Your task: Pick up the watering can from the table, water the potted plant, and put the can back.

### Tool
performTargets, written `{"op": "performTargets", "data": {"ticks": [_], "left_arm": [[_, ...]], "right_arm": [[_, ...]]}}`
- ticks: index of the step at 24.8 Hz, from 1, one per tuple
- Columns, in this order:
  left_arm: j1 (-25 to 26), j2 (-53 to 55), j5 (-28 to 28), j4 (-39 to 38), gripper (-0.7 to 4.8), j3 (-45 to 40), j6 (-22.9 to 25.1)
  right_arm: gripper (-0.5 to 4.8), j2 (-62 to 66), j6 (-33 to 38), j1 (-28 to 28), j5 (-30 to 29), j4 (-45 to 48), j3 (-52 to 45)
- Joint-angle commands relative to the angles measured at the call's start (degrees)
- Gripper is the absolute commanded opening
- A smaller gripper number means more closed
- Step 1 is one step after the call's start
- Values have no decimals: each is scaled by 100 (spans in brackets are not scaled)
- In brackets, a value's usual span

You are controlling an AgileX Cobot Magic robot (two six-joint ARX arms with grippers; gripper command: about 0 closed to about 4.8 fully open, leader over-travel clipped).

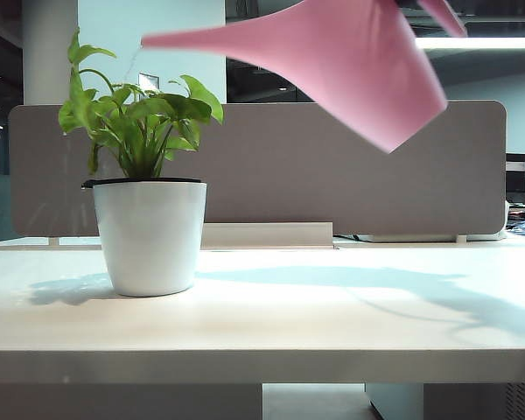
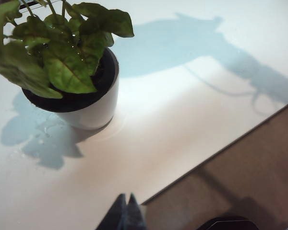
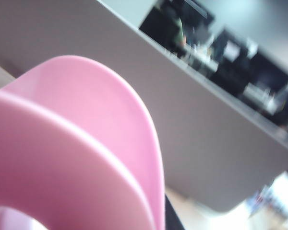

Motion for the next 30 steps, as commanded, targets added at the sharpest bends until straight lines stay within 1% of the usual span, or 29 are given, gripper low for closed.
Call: {"op": "performTargets", "data": {"ticks": [1, 3, 5, 6, 7, 8, 14, 17, 20, 24, 27, 30], "left_arm": [[11, -15, 15, 55, -5, 17, 0], [11, -13, 17, 55, -5, 17, 0], [11, -13, 17, 55, -5, 17, 0], [11, -15, 15, 55, -5, 17, 0], [11, -13, 13, 55, -5, 17, 0], [11, -15, 15, 55, -5, 17, 0], [11, -15, 15, 52, -5, 17, 0], [11, -11, 17, 55, -5, 17, 0], [11, -11, 15, 55, -5, 17, 0], [11, -11, 17, 52, -5, 17, 0], [11, -11, 15, 55, -5, 17, 0], [11, -11, 17, 55, -5, 17, 0]], "right_arm": [[-5, -111, 1624, -247, 77, 1392, -815], [-5, -116, 1965, -326, 13, 1980, -1344], [-5, -114, 2146, -337, -66, 2634, -1886], [-5, -114, 2343, -337, -68, 3213, -2345], [-5, -111, 2457, -337, -68, 3480, -2562], [-5, -109, 2653, -350, -57, 4009, -3014], [-5, -66, 3176, -560, -57, 5163, -4079], [-5, 192, 3324, -704, -162, 5665, -4328], [-5, 444, 3357, -739, -317, 5925, -4341], [-5, 975, 3359, -739, -372, 6642, -4339], [-5, 1211, 3362, -739, -400, 6852, -4339], [-5, 1482, 3495, -734, -573, 6909, -4339]]}}
